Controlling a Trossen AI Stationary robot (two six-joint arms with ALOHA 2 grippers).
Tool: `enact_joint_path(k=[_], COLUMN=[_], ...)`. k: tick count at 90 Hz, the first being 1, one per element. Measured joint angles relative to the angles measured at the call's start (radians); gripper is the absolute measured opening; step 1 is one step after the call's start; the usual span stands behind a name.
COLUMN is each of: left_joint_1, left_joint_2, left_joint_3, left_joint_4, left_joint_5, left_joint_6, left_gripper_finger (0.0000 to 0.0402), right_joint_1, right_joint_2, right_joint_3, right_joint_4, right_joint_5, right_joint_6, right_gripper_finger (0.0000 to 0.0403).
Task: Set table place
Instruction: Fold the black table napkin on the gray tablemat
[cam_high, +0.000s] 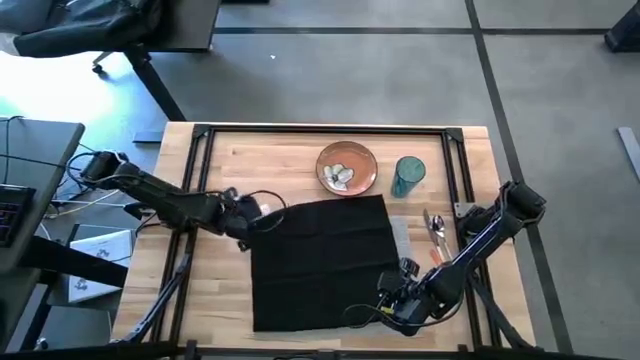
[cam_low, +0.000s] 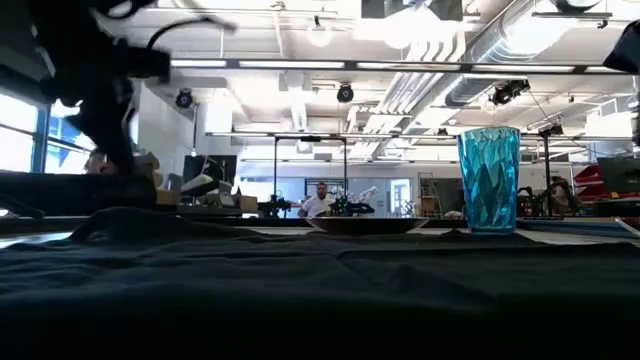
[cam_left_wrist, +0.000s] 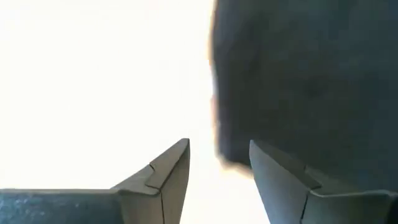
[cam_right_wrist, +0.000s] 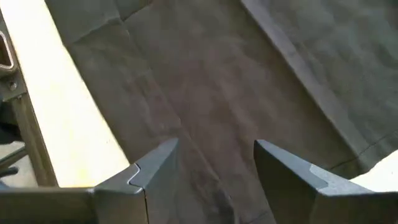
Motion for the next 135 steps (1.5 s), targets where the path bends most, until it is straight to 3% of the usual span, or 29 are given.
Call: enact_joint_path(k=[14,33,53,65,91,105,119,135], left_joint_1=[-0.001,0.000,0.001,0.008,0.071,0.076,0.076,0.079], left_joint_2=[0.006,0.020,0.021,0.021,0.021,0.035,0.096,0.197], left_joint_3=[-0.093,-0.155,-0.174,-0.174,-0.174,-0.174,-0.174,-0.173], left_joint_4=[0.048,0.243,0.399,0.469,0.488,0.596,0.665,0.674], left_joint_5=[0.063,0.043,-0.145,-0.204,-0.115,-0.050,0.010,0.011], left_joint_6=[-0.014,0.052,0.193,0.321,0.403,0.575,0.777,0.806], left_gripper_finger=[0.0152,0.0152,0.0152,0.0152,0.0131,0.0116,0.0116,0.0115], right_joint_1=[0.000,0.000,0.000,0.000,0.000,0.000,0.006,0.025], right_joint_2=[0.000,0.000,0.000,0.000,0.000,0.000,0.000,0.000], right_joint_3=[0.000,0.000,0.000,0.000,0.000,0.000,0.000,0.000], right_joint_4=[-0.003,-0.005,-0.010,-0.011,-0.011,-0.011,-0.010,-0.010], right_joint_5=[0.016,0.045,0.047,0.056,0.067,0.068,0.069,0.091], right_joint_6=[-0.028,-0.036,-0.036,-0.039,-0.055,-0.055,-0.054,-0.033], right_gripper_finger=[0.0195,0.0195,0.0195,0.0195,0.0195,0.0195,0.0195,0.0195])
